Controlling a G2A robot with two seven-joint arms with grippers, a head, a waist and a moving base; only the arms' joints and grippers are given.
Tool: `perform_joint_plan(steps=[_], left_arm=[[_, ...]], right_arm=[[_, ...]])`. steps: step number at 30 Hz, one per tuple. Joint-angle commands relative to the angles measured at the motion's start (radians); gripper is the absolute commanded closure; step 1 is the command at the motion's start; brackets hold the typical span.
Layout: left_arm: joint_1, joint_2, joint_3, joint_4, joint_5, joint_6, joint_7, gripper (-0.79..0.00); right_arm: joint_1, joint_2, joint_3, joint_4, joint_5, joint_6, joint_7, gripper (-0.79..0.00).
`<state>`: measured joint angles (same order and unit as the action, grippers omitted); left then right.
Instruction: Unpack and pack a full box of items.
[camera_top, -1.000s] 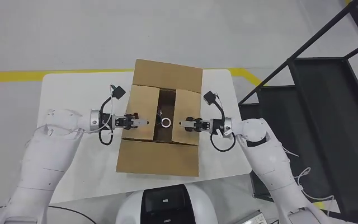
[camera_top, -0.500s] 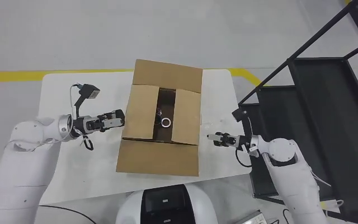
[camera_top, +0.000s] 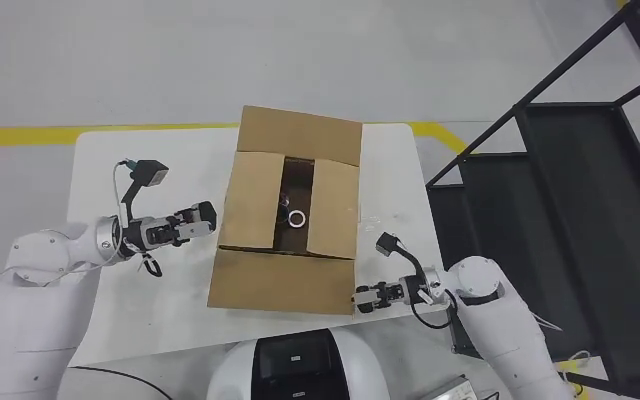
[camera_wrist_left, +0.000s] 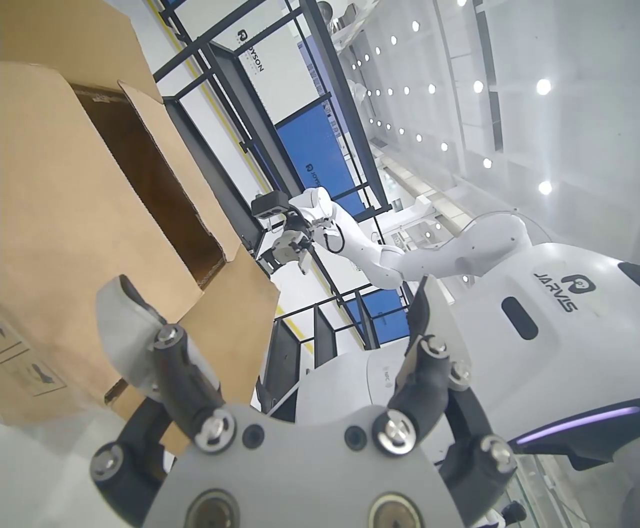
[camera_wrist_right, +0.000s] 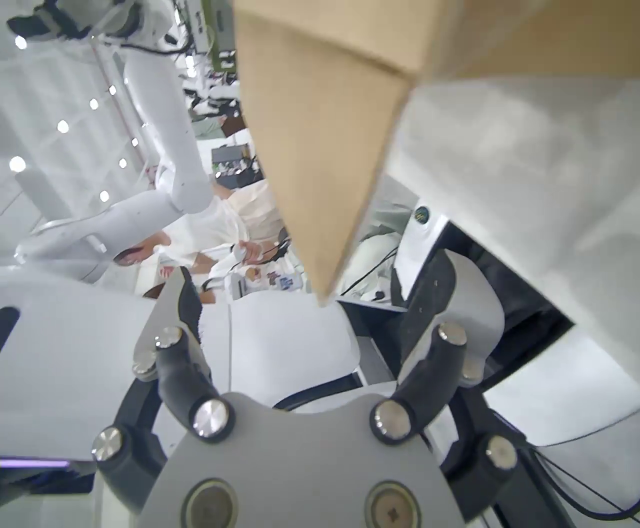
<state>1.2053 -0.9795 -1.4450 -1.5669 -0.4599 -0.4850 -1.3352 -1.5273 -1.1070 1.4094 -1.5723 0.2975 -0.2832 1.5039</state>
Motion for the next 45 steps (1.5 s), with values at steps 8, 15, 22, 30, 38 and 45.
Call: perform_joint_plan(steps=[8,15,22,30,38,45], left_arm=[[0.040,0.015,-0.042,-0.037,-0.010,-0.008,0.008,-0.785],[0.086,0.030,-0.063,-0.092,0.007,-0.010,0.010,-0.785],[0.094,0.047,-0.034,-0.127,0.042,-0.008,0.008,-0.785],[0.078,0.064,0.014,-0.146,0.074,-0.040,0.040,-0.785],[0.045,0.076,0.042,-0.108,0.036,-0.060,0.060,-0.785],[-0.005,0.081,0.097,-0.074,0.050,-0.073,0.073,-0.785]], right_arm=[[0.090,0.012,-0.095,-0.026,0.281,0.011,0.032,-0.785],[0.170,0.006,-0.123,0.044,0.396,-0.019,0.010,-0.785],[0.227,-0.003,-0.136,0.098,0.365,-0.085,-0.132,-0.785],[0.248,-0.006,-0.184,0.061,0.301,-0.117,-0.107,-0.785],[0.227,0.006,-0.187,-0.053,0.230,-0.168,-0.135,-0.785],[0.256,0.024,-0.227,-0.105,0.193,-0.135,-0.102,-0.785]])
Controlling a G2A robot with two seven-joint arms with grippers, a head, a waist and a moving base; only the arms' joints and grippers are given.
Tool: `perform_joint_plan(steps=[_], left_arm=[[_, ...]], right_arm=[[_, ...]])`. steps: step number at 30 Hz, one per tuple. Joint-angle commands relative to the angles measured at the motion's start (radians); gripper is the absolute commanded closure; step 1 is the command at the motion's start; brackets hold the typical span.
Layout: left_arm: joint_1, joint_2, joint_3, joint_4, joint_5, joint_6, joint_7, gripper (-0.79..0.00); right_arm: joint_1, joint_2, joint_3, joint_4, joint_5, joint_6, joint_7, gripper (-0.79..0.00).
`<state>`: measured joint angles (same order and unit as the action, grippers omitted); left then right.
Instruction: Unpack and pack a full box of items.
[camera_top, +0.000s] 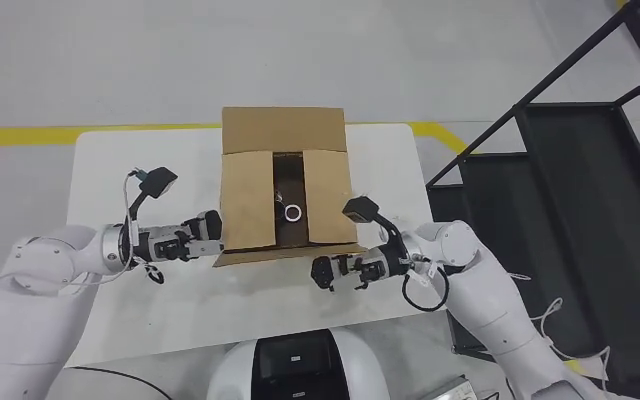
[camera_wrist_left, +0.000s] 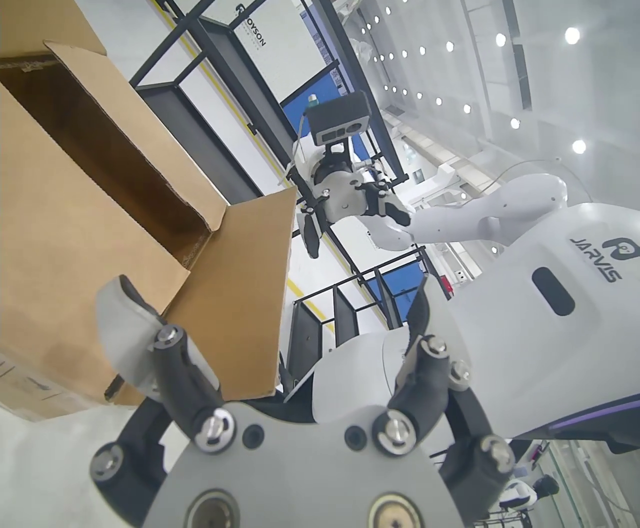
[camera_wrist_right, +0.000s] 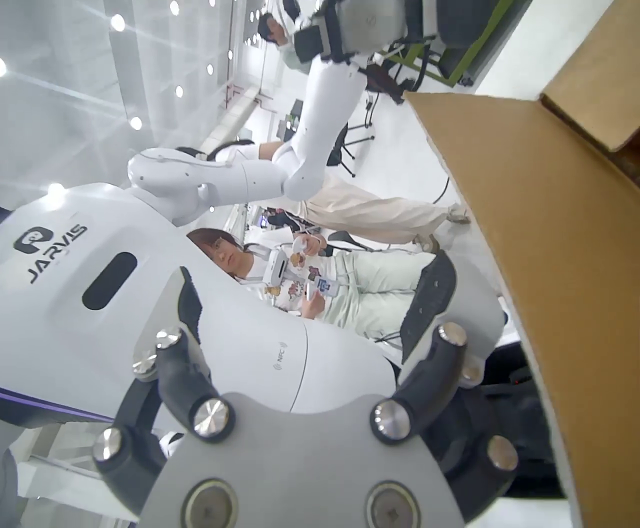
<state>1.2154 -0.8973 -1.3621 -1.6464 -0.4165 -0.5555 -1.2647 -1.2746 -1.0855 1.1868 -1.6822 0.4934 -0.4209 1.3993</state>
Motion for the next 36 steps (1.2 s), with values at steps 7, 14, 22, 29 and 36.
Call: perform_joint_plan(steps=[7,14,22,29,36], left_arm=[[-0.147,-0.018,0.152,0.060,0.058,-0.027,0.027,-0.785],[-0.265,-0.041,0.284,0.126,0.053,-0.035,0.035,-0.785],[-0.404,-0.090,0.443,0.254,0.064,-0.045,0.055,-0.785],[-0.416,-0.105,0.475,0.339,0.110,-0.072,0.093,-0.785],[-0.320,-0.066,0.393,0.323,0.110,-0.080,0.080,-0.785]], right_arm=[[0.021,0.014,-0.016,0.050,-0.026,-0.028,-0.029,-0.785],[0.003,0.029,-0.013,0.030,0.033,-0.018,-0.018,-0.785],[-0.100,0.077,0.098,-0.078,-0.001,-0.031,-0.031,-0.785],[-0.112,0.084,0.190,-0.023,-0.009,-0.149,-0.174,-0.785],[0.050,0.061,0.083,0.139,-0.101,-0.142,-0.257,-0.785]])
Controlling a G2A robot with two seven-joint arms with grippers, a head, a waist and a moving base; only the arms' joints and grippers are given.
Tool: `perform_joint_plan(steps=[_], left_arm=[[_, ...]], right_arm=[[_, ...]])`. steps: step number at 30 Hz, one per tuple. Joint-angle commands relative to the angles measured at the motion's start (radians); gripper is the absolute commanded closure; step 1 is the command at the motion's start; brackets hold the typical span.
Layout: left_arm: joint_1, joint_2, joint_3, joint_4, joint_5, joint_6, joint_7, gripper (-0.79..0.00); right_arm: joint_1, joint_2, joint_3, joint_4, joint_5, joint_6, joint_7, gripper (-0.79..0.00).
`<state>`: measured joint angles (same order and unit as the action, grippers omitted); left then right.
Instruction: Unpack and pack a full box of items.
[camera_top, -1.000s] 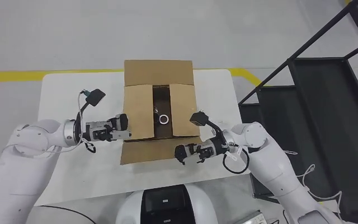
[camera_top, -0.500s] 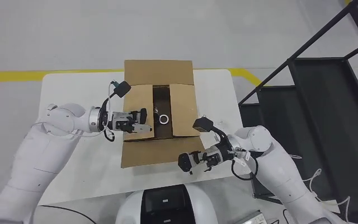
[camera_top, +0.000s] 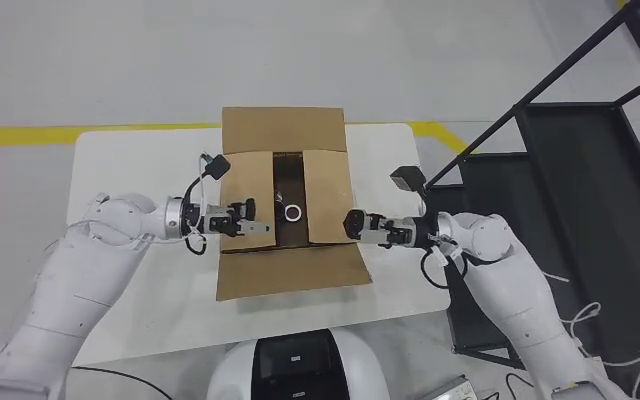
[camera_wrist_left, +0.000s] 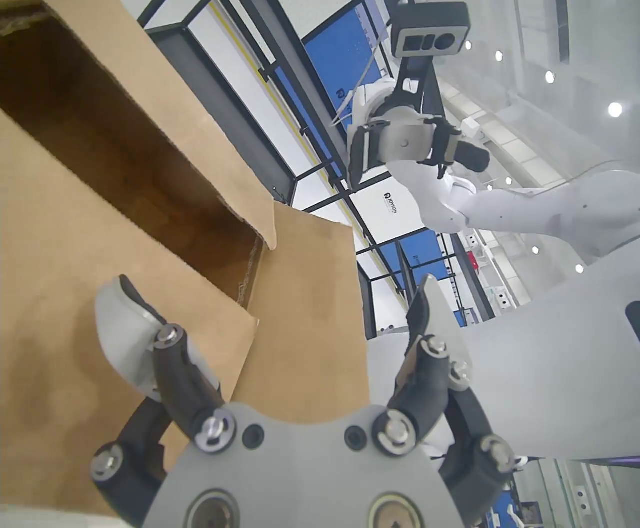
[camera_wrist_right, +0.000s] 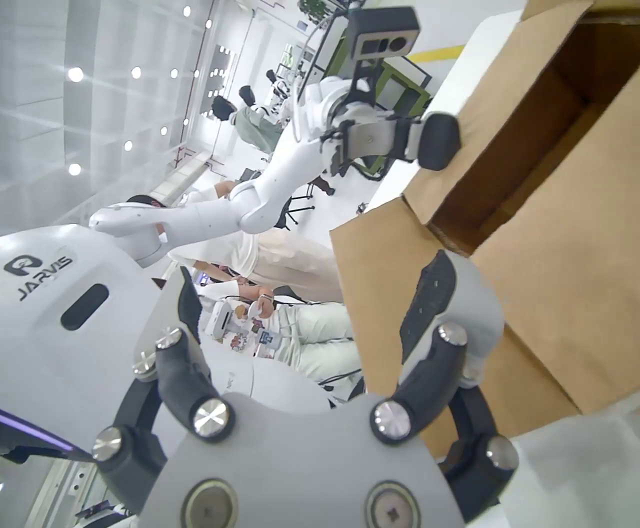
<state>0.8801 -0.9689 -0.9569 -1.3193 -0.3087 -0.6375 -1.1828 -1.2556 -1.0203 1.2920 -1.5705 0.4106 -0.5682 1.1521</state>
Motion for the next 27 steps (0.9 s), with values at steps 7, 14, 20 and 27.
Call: perform_joint_plan(steps=[7,14,20,27], left_arm=[[0.062,0.022,-0.053,-0.030,0.022,0.015,0.009,-0.785],[0.072,0.025,-0.059,-0.064,0.087,0.035,0.040,-0.785],[0.076,0.026,-0.056,-0.075,0.135,0.067,0.063,-0.785],[0.078,0.025,-0.059,-0.077,0.118,0.074,0.066,-0.785]], right_arm=[[0.191,-0.045,-0.184,0.199,-0.138,0.067,-0.126,-0.785],[0.270,-0.074,-0.283,0.293,-0.241,0.144,-0.191,-0.785],[0.293,-0.085,-0.311,0.321,-0.267,0.170,-0.222,-0.785],[0.284,-0.085,-0.302,0.282,-0.223,0.126,-0.190,-0.785]])
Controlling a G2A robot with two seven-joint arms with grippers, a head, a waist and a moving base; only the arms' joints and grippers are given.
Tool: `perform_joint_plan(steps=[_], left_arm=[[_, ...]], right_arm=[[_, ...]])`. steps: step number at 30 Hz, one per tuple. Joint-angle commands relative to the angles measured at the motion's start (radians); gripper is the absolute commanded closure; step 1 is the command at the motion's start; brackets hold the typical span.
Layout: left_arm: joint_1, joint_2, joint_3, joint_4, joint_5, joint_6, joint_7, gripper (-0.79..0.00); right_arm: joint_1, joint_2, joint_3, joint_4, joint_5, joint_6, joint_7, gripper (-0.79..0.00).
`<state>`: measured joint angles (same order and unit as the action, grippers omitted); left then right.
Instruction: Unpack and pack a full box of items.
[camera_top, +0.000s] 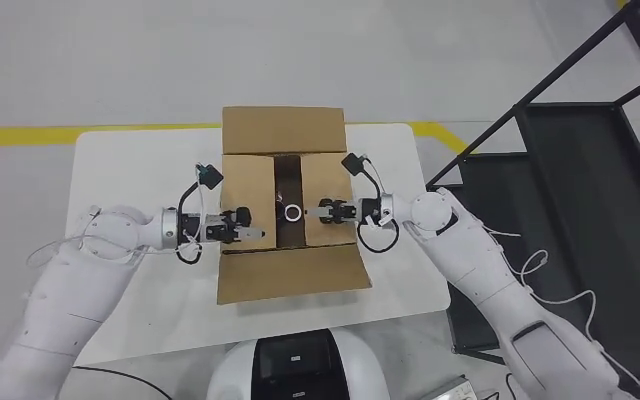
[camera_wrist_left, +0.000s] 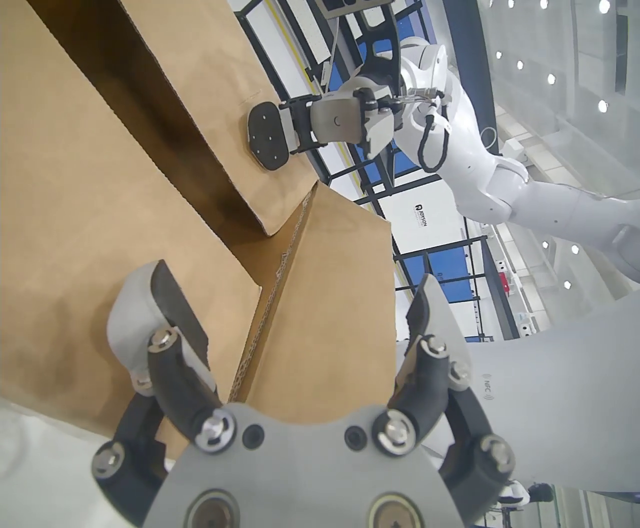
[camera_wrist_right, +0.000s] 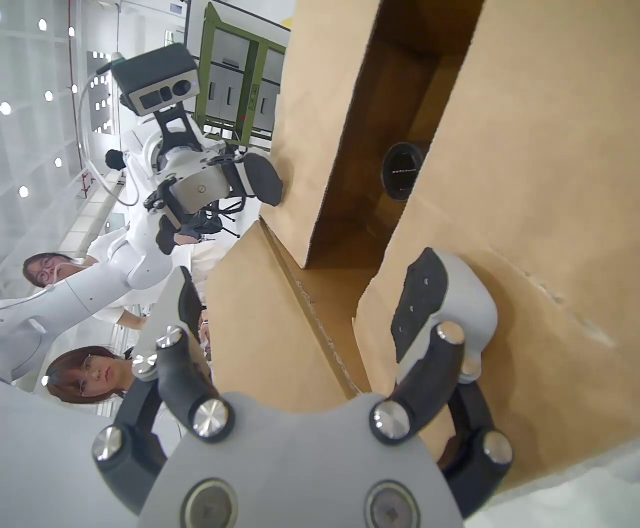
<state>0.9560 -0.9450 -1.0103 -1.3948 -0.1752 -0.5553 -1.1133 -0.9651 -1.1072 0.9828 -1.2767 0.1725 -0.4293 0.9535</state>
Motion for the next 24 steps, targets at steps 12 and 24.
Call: perform_joint_plan(steps=[12,24], left_arm=[[0.148,0.061,-0.221,-0.100,-0.287,-0.093,-0.058,-0.785],[0.327,0.117,-0.407,-0.191,-0.352,-0.129,-0.023,-0.785]], right_arm=[[-0.237,0.081,0.305,-0.199,0.023,-0.017,0.032,-0.785],[-0.481,0.131,0.444,-0.297,-0.127,0.103,0.138,-0.785]])
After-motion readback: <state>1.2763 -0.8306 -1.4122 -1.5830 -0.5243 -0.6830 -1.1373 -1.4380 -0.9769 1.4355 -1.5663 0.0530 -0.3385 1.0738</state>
